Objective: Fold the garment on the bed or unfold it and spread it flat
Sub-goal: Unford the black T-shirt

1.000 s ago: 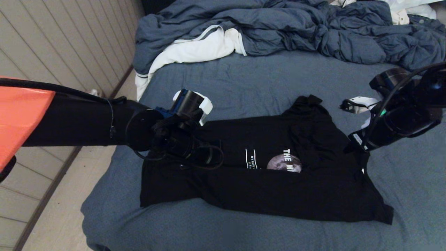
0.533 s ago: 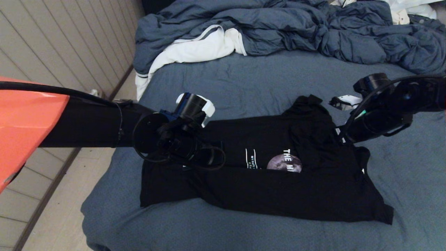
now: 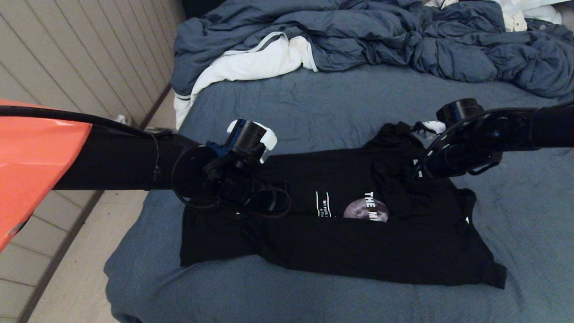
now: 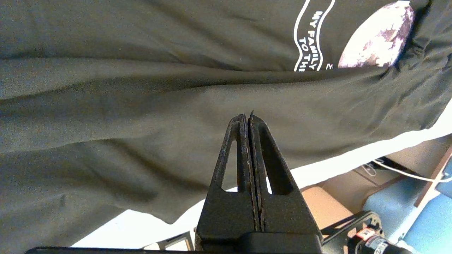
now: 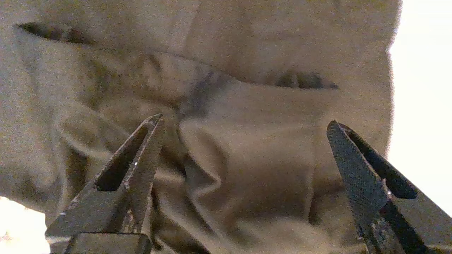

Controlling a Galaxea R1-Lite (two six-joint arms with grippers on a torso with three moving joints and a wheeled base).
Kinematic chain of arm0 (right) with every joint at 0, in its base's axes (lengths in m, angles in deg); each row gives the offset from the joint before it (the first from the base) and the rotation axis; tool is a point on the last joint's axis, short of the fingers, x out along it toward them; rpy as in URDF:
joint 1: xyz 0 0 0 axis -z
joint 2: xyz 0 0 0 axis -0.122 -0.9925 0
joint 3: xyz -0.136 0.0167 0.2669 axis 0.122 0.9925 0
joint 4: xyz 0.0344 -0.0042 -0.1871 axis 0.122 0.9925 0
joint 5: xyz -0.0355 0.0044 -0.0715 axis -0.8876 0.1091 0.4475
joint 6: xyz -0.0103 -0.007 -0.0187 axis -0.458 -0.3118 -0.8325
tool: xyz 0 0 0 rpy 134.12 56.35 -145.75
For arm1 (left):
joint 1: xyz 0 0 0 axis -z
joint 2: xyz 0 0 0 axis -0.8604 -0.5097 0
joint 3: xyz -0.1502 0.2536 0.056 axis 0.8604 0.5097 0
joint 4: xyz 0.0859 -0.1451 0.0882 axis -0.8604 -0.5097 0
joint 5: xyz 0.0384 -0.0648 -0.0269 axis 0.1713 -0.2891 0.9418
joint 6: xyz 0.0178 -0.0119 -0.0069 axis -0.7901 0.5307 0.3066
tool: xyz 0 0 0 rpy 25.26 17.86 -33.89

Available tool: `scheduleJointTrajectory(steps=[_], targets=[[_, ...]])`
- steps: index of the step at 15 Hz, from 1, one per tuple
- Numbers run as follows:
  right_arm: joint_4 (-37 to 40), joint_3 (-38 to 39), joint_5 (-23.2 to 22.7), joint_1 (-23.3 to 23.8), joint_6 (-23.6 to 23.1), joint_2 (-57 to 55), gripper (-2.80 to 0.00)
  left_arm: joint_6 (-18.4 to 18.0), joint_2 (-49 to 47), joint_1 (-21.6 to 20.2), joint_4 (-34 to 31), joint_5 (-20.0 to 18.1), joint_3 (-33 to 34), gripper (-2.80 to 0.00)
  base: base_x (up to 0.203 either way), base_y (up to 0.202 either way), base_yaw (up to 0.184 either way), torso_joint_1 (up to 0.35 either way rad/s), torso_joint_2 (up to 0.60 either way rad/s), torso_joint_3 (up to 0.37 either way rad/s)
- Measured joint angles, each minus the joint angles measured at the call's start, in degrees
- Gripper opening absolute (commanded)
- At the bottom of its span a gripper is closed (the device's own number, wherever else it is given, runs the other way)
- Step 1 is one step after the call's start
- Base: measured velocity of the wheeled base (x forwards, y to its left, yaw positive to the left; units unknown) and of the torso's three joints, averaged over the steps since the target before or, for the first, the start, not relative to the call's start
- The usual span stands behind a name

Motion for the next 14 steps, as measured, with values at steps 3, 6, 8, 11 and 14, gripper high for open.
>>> scheduleJointTrajectory(steps=[3, 6, 8, 11, 14], targets=[[-2.9, -1.0, -0.1, 0.0, 3.5, -0.8, 0.0, 0.4, 0.1, 0.0, 0.7, 0.0, 0.0, -2.8, 0.0, 0.0, 0.0, 0.0, 0.0, 0.0], [-5.6, -1.4, -0.1, 0.0, 4.9, -1.8, 0.0, 0.8, 0.8, -0.4, 2.1, 0.9, 0.1, -2.8, 0.0, 0.0, 0.0, 0.0, 0.0, 0.0], [-5.7, -1.6, -0.1, 0.0, 5.2, -2.1, 0.0, 0.8, 1.1, -0.5, 2.1, 0.9, 0.2, -2.8, 0.0, 0.0, 0.0, 0.0, 0.0, 0.0], [-5.6, -1.3, -0.1, -0.1, 5.2, -2.3, -2.8, 0.7, 1.2, -0.5, 2.1, 1.0, 0.2, -2.8, 0.0, 0.0, 0.0, 0.0, 0.0, 0.0], [-5.6, -1.1, 0.0, -0.1, 5.1, -2.3, -2.8, 0.7, 1.2, -0.5, 2.1, 1.0, 0.2, -2.8, 0.0, 0.0, 0.0, 0.0, 0.0, 0.0]])
